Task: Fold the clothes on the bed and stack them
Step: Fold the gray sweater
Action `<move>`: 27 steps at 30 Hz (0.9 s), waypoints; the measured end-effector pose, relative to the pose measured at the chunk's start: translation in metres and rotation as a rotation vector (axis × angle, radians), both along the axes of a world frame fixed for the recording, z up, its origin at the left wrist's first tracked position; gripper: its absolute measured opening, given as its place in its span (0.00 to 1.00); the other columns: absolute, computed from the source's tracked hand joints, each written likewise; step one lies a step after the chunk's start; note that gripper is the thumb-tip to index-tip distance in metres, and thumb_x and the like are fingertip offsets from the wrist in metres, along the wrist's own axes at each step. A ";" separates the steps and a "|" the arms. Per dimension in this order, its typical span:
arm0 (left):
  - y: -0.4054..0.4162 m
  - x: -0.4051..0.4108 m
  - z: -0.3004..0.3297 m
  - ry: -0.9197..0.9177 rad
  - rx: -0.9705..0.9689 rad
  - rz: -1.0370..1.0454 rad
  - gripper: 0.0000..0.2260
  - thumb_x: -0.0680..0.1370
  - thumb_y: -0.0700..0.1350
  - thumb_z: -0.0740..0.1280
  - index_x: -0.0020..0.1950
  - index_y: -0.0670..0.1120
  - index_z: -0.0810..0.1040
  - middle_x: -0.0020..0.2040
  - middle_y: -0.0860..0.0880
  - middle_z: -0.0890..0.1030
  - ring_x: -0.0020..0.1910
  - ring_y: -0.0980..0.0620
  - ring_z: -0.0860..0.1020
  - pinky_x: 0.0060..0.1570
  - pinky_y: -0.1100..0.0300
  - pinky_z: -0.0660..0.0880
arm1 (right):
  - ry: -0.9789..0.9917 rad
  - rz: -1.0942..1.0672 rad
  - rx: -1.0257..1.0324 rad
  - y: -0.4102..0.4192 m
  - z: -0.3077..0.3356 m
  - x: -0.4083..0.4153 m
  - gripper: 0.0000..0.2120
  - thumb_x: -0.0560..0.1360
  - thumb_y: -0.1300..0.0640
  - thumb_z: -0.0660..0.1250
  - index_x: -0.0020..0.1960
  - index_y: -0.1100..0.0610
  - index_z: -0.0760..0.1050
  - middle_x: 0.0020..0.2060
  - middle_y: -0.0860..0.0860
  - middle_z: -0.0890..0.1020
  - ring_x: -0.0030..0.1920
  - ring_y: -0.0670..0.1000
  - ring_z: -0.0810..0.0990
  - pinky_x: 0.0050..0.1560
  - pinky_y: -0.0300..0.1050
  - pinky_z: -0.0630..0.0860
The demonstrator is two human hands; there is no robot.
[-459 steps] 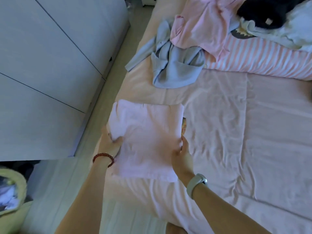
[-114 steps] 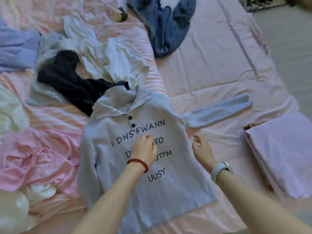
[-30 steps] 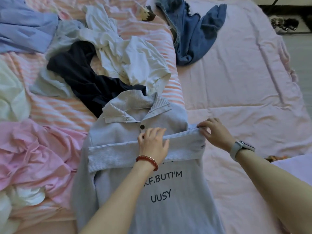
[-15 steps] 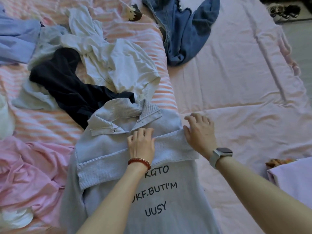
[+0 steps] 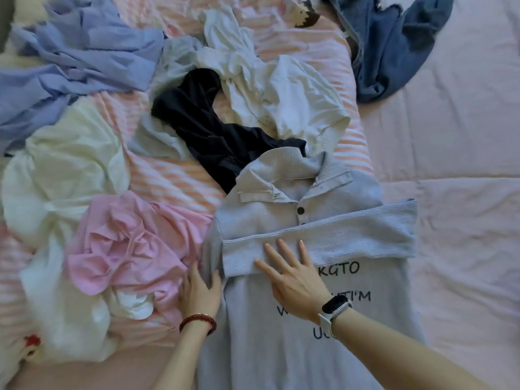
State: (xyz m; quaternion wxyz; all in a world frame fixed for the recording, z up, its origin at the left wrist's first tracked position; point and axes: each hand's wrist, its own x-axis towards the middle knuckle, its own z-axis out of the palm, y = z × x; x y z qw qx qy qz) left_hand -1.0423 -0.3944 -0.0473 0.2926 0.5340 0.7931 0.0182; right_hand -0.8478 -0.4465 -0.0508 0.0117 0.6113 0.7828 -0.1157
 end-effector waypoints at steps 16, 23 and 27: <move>0.013 -0.079 0.031 -0.306 -0.169 -0.088 0.10 0.76 0.51 0.66 0.45 0.44 0.73 0.40 0.49 0.76 0.41 0.49 0.74 0.36 0.61 0.66 | 0.454 -0.181 0.003 -0.008 0.025 -0.095 0.16 0.72 0.56 0.55 0.56 0.54 0.76 0.51 0.51 0.78 0.52 0.52 0.76 0.55 0.47 0.74; 0.021 -0.078 0.058 -0.611 -0.112 0.132 0.09 0.75 0.44 0.69 0.36 0.45 0.74 0.34 0.49 0.75 0.36 0.51 0.72 0.36 0.61 0.68 | 1.207 -0.700 -0.592 -0.019 0.056 -0.143 0.26 0.78 0.54 0.63 0.73 0.54 0.58 0.67 0.42 0.64 0.66 0.39 0.62 0.60 0.27 0.61; 0.025 -0.074 0.060 -0.615 -0.092 0.207 0.08 0.77 0.45 0.66 0.39 0.44 0.75 0.40 0.44 0.78 0.42 0.47 0.75 0.48 0.51 0.73 | 1.336 -0.813 -0.691 -0.025 0.057 -0.136 0.24 0.77 0.56 0.64 0.69 0.47 0.59 0.64 0.42 0.70 0.59 0.39 0.73 0.54 0.28 0.70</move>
